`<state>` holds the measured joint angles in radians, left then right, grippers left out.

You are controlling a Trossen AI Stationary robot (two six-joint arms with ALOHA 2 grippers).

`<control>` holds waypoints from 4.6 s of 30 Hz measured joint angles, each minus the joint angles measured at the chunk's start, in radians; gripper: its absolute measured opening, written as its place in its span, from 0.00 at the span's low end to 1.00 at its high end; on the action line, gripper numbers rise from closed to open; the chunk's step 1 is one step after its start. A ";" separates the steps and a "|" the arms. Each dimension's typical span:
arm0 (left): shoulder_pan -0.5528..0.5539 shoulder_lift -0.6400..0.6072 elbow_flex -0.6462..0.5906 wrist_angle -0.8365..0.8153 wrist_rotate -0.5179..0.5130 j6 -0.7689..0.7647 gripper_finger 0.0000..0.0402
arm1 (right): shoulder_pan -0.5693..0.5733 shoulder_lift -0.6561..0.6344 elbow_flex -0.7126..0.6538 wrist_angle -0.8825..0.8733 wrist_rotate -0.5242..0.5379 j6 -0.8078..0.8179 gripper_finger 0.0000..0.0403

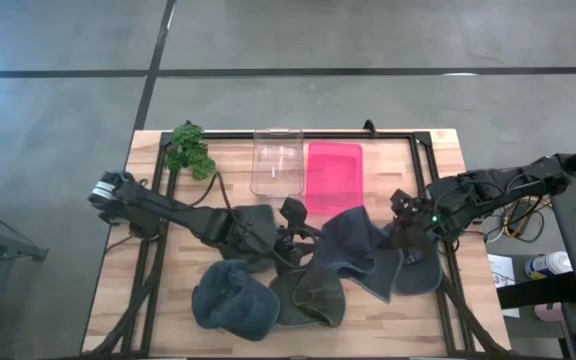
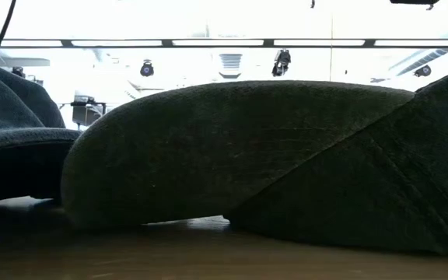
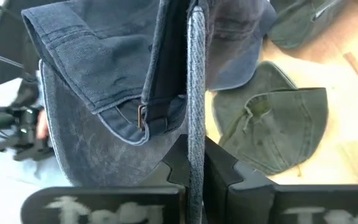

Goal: Pick & Place hat
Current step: Put the middle blue cap into the transparent bin

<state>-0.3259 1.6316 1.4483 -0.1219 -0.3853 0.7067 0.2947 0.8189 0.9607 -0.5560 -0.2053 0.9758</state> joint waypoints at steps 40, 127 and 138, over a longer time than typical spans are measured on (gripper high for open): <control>-0.019 0.122 0.086 -0.024 -0.055 -0.055 0.07 | -0.211 -0.072 -0.041 -0.033 -0.108 0.022 0.14; 0.936 0.356 0.495 -1.050 0.482 -0.719 0.21 | -0.219 -0.222 -0.035 -0.443 0.079 0.026 0.68; 0.915 0.346 0.499 -0.956 0.542 -0.634 0.23 | -0.219 -0.201 -0.056 -0.437 0.139 -0.047 0.68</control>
<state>0.5892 1.9778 1.9472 -1.0774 0.1572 0.0722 0.0757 0.6183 0.9048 -0.9930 -0.0665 0.9284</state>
